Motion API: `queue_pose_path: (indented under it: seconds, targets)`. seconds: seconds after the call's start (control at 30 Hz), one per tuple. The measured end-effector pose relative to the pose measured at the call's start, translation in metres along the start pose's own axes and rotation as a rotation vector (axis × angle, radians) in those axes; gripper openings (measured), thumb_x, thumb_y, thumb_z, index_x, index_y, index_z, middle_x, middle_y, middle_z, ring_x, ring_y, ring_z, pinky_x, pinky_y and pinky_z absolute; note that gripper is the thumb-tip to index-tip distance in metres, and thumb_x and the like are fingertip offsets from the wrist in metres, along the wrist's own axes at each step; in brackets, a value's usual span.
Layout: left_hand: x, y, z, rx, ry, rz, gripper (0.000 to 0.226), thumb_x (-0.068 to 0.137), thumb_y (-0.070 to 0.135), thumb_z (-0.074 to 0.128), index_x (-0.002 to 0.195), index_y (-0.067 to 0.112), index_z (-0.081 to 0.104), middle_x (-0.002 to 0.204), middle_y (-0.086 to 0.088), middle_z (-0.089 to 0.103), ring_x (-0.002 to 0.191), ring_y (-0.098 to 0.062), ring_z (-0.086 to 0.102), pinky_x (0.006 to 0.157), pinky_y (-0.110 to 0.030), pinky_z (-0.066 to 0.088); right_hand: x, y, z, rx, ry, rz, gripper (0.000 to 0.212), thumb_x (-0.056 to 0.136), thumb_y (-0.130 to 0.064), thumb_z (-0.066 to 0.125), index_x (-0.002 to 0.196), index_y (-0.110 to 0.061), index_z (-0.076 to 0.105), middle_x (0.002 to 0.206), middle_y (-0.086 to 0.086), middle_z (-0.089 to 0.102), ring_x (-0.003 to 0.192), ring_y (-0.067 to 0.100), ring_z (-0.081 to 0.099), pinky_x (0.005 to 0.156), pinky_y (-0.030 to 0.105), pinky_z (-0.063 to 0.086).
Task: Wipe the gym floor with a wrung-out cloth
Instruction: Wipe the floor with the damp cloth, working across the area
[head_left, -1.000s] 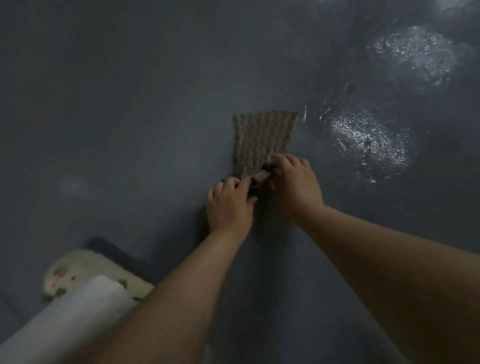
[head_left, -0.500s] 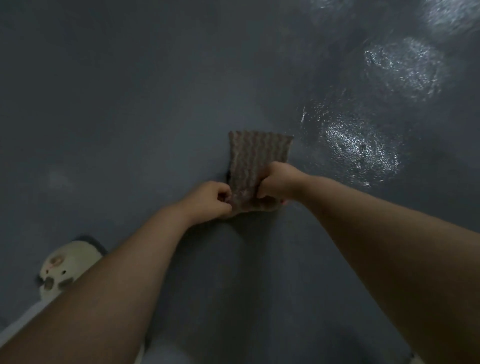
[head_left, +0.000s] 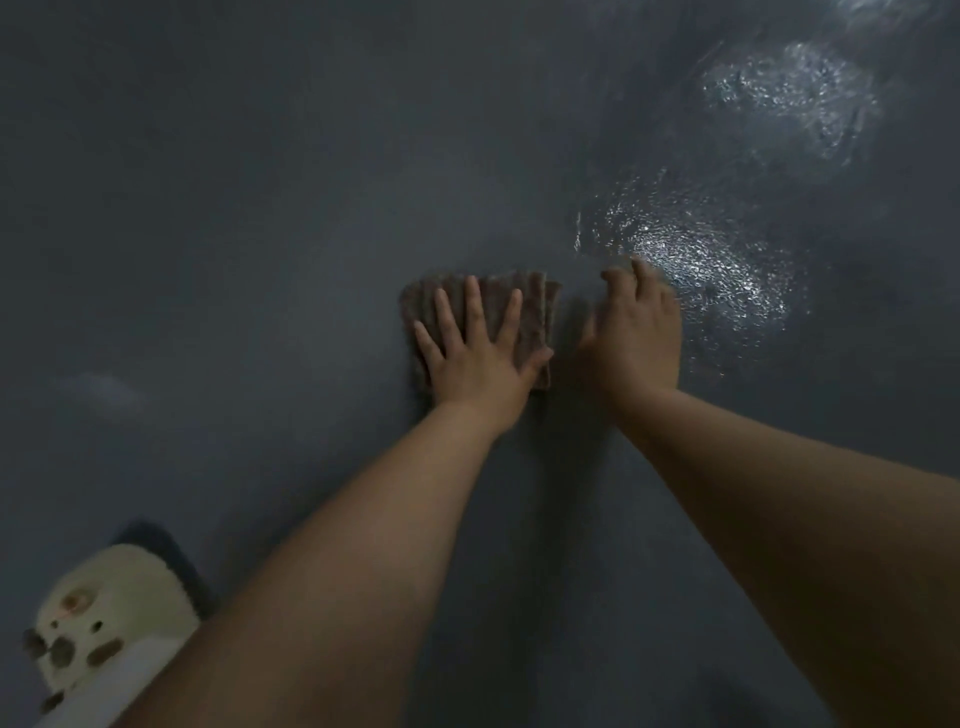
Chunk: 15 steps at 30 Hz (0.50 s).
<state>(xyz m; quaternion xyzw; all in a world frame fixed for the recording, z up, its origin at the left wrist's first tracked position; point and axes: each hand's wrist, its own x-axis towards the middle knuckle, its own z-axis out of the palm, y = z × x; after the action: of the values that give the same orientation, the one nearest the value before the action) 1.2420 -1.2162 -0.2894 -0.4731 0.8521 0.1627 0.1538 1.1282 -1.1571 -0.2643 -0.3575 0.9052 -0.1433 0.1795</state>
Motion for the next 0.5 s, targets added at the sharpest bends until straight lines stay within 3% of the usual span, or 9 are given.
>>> queue_pose_path:
  seconds: [0.1,0.3,0.5]
  targets:
    - [0.001,0.022,0.013,0.038,0.016,-0.032,0.072,0.093,0.063,0.022,0.150,0.031,-0.007,0.156,-0.010,-0.020,0.141,-0.039,-0.020,0.109,-0.059,-0.014,-0.001,0.019,-0.002,-0.071,-0.030,0.086,0.046,0.099,-0.024,0.035,0.144,-0.021,0.031,0.159,0.004,0.004,0.144,0.028,0.007,0.116,0.047,0.001]
    - [0.043,0.088,0.001,0.165,-0.025,0.348,0.063,0.095,0.058,0.019,0.149,0.038,-0.007,0.156,-0.005,-0.022,0.141,-0.036,-0.024,0.107,-0.061,-0.016,0.010,0.048,-0.012,-0.045,0.028,0.202,0.047,0.099,-0.030,0.036,0.146,-0.025,0.031,0.160,0.002,0.002,0.143,0.028,0.008,0.115,0.049,-0.001]
    - [0.096,0.071,-0.028,0.232,-0.002,0.301,0.065,0.096,0.059,0.020,0.150,0.033,-0.006,0.158,0.001,-0.017,0.144,-0.025,-0.018,0.113,-0.051,-0.010,0.015,0.049,-0.013,-0.187,-0.086,0.070,0.052,0.099,-0.038,0.035,0.149,-0.027,0.023,0.160,0.004,0.000,0.144,0.028,0.008,0.115,0.046,-0.001]
